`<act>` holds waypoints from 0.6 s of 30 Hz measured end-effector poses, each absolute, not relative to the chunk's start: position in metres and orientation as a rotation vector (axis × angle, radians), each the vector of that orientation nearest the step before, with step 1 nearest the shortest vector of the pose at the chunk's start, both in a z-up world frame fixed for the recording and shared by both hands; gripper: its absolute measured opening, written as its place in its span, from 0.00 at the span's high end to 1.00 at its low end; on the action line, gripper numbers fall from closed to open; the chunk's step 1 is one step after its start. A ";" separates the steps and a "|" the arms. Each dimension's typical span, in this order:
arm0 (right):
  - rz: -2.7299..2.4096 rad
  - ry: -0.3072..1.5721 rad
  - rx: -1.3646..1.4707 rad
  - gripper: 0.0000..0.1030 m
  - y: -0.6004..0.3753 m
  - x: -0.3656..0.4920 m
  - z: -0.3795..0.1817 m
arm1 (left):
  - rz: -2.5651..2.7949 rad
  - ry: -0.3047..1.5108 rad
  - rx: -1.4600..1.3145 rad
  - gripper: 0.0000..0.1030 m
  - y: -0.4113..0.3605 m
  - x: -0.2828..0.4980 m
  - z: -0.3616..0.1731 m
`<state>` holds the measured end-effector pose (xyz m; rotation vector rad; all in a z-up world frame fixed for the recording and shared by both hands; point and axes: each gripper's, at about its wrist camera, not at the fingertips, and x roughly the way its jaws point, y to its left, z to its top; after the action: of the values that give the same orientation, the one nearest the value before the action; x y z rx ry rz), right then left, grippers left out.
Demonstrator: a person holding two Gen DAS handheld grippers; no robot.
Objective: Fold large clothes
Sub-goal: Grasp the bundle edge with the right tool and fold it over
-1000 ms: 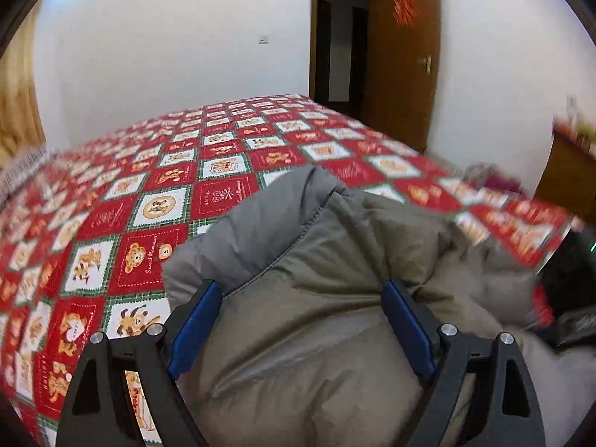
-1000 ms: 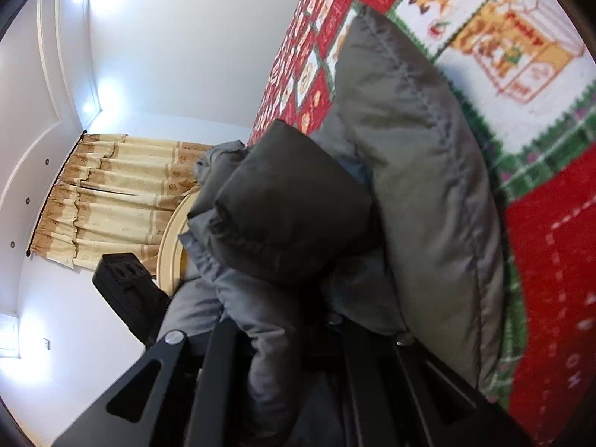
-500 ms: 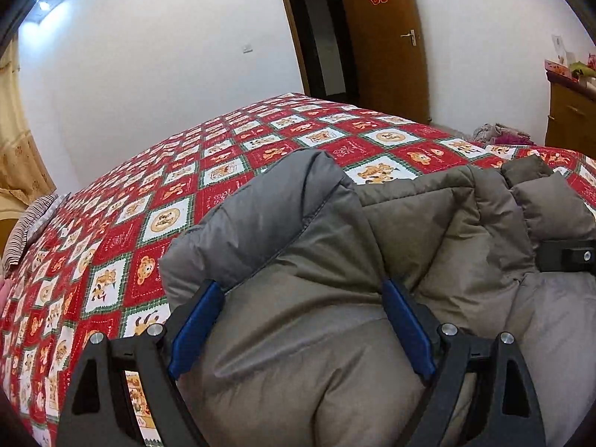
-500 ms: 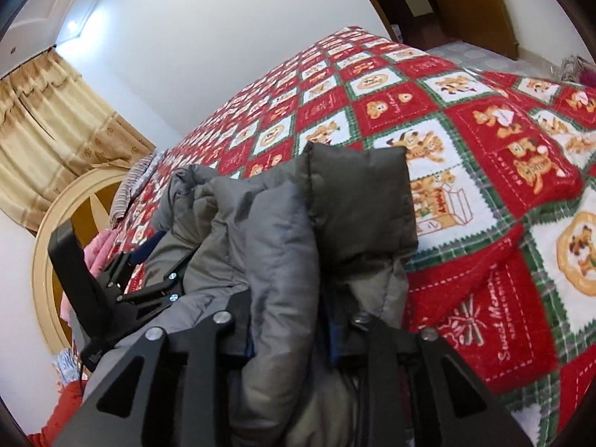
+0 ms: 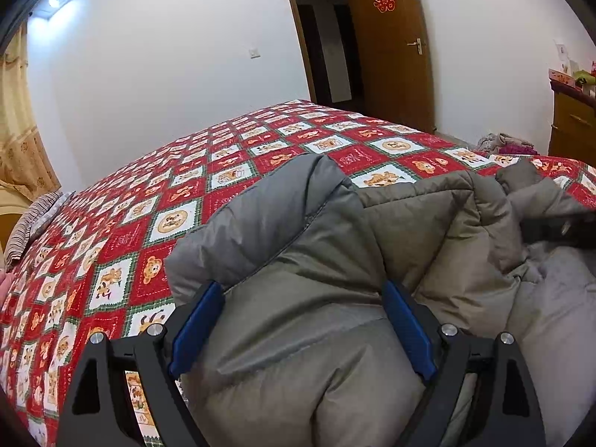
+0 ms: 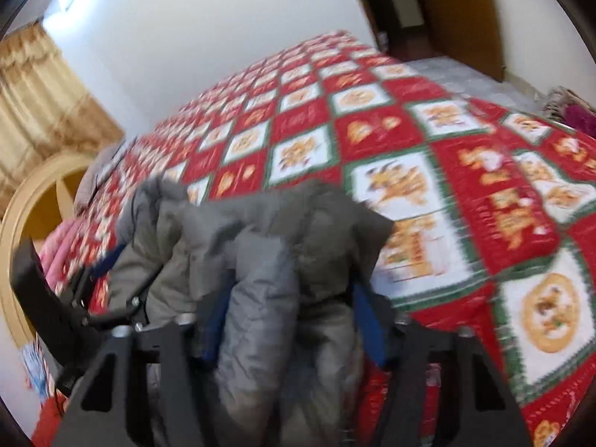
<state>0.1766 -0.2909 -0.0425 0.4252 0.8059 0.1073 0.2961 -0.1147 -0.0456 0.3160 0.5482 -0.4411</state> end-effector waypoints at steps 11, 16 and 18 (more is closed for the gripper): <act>0.358 0.825 0.833 0.84 -0.308 0.187 -0.104 | -0.430 0.570 0.280 0.14 -0.110 0.301 -0.047; 0.325 0.819 0.735 0.82 -0.305 0.178 -0.094 | -0.512 0.688 0.029 0.14 -0.056 0.307 -0.030; 0.302 0.811 0.680 0.80 -0.304 0.171 -0.089 | -0.503 0.732 -0.134 0.14 -0.015 0.306 -0.025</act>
<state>0.1707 -0.3038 -0.0885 0.6802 0.8110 0.3022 0.3064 -0.0147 -0.0247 -0.1339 0.7322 -0.5030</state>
